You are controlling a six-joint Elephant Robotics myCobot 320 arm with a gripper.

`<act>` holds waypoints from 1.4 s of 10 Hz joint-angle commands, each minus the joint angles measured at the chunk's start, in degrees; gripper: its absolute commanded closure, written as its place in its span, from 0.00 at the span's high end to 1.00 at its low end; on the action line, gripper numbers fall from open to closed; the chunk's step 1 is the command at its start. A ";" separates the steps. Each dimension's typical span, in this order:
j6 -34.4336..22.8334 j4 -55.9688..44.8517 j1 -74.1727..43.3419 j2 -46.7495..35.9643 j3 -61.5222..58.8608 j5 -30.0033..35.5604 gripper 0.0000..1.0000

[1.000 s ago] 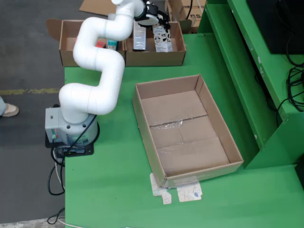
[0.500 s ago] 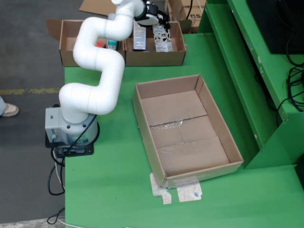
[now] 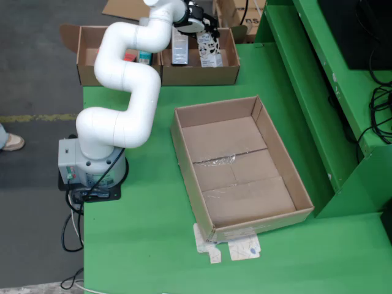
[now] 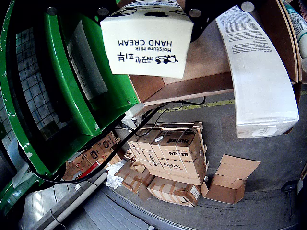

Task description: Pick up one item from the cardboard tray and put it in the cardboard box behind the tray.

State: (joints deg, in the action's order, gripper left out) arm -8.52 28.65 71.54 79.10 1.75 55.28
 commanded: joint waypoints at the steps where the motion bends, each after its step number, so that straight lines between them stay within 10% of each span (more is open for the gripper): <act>1: -0.45 0.66 -0.37 -1.90 -1.75 -0.65 0.50; 6: -0.47 0.66 -0.37 -1.90 -1.75 -0.65 1.00; 14: -0.45 0.67 -0.37 -1.90 -1.75 -0.65 1.00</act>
State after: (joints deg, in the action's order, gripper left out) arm -8.61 28.65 71.45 79.10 1.75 55.28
